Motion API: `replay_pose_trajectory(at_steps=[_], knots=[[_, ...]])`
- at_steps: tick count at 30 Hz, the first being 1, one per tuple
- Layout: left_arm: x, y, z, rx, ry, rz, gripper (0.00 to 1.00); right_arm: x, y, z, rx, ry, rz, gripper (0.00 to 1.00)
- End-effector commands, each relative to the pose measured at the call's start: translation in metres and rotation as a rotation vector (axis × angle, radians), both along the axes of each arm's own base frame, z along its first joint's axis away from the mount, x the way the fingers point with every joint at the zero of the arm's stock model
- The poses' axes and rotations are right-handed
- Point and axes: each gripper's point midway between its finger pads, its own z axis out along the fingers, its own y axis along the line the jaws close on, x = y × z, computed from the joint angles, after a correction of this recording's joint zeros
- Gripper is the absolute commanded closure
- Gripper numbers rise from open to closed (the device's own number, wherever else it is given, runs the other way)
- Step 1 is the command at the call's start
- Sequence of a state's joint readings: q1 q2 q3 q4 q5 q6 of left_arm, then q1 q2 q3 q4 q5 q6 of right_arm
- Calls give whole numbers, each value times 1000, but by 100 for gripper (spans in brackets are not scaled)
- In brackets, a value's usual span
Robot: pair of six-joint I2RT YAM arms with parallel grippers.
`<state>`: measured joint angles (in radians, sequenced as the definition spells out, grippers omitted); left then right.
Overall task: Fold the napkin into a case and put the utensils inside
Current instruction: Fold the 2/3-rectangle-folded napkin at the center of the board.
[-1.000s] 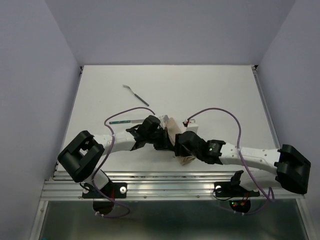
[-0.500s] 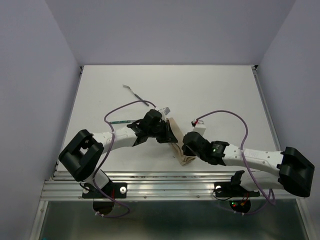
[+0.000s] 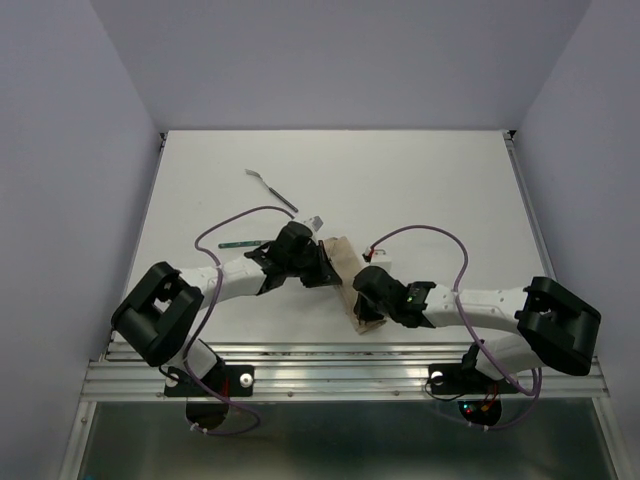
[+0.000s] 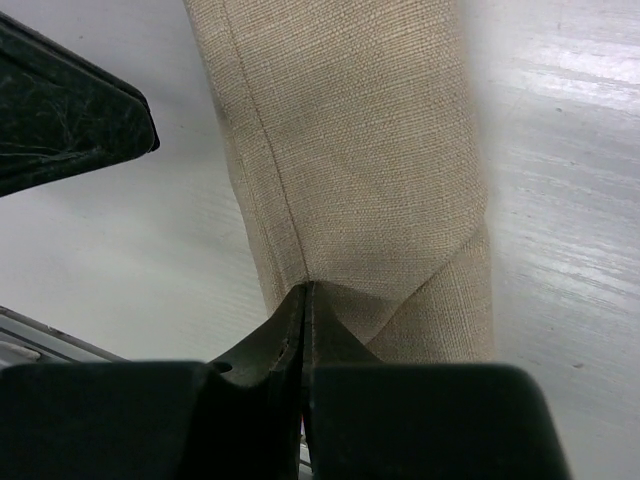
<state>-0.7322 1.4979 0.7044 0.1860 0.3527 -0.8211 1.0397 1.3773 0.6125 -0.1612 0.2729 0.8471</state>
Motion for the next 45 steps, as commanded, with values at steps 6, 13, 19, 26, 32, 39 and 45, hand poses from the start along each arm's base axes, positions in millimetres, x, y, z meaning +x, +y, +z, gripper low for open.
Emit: replay_pose_trajectory(at_steps=[6, 13, 19, 26, 32, 39, 45], knots=[[-7, 15, 0, -9, -9, 68, 42, 5, 15, 5, 52, -23, 25, 99], [-5, 16, -6, -19, 10, 101, 27, 7, 18, 11, 64, -35, 37, 99], [-4, 13, -21, -7, 39, 106, 28, 8, 21, 17, 80, -43, 37, 99], [-7, 7, -35, 1, 63, 90, 41, 3, 28, 15, 95, -28, 86, 99], [-6, 6, -48, 28, 90, 91, 70, -2, 35, 31, 141, -44, 152, 99], [-4, 3, -52, 30, 94, 83, 100, -2, 15, 45, 117, -80, 118, 98], [-3, 1, -52, 27, 94, 77, 100, -19, 15, 30, 133, -4, 152, 99]])
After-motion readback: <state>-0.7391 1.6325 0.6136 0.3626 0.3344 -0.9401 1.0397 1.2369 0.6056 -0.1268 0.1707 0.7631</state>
